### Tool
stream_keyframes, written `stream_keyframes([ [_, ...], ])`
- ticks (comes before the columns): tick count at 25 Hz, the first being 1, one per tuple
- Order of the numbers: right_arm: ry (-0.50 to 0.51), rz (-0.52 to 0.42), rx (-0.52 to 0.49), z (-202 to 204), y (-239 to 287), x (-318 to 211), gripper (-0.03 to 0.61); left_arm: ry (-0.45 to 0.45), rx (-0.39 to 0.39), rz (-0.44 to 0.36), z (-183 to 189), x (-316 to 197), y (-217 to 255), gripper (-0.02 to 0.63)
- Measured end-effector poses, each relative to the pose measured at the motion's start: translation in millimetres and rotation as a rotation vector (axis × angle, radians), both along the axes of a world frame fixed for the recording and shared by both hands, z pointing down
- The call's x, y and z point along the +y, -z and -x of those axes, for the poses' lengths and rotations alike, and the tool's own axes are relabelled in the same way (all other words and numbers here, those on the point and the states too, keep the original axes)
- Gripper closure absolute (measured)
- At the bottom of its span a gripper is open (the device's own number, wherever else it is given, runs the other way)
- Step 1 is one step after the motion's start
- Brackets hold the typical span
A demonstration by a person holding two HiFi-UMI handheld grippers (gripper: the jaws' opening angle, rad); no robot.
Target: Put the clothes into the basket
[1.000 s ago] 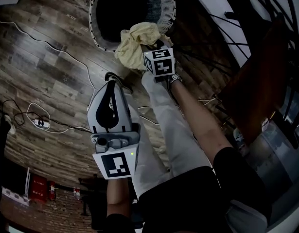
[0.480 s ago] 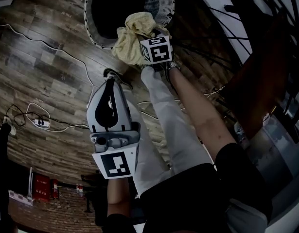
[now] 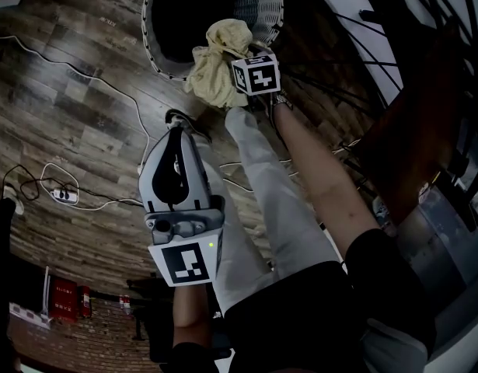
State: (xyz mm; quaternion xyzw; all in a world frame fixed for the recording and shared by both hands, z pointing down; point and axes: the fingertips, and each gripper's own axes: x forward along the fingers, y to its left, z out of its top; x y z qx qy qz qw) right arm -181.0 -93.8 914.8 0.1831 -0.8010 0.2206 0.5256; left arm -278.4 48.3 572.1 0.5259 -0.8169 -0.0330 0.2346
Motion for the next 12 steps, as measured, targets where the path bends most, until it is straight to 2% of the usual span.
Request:
stream_keyframes([
  [4, -0.005, -0.029, -0.024, 5, 7, 0, 0.334, -0.005, 0.0, 0.003, -2, 2, -1, 0.6],
  [8, -0.003, -0.065, -0.015, 9, 14, -1, 0.29, -0.005, 0.001, 0.005, 0, 1, 0, 0.6],
  [12, -0.009, -0.061, -0.033, 1, 23, 3, 0.232, -0.013, -0.011, -0.003, -4, -1, 6, 0.6],
])
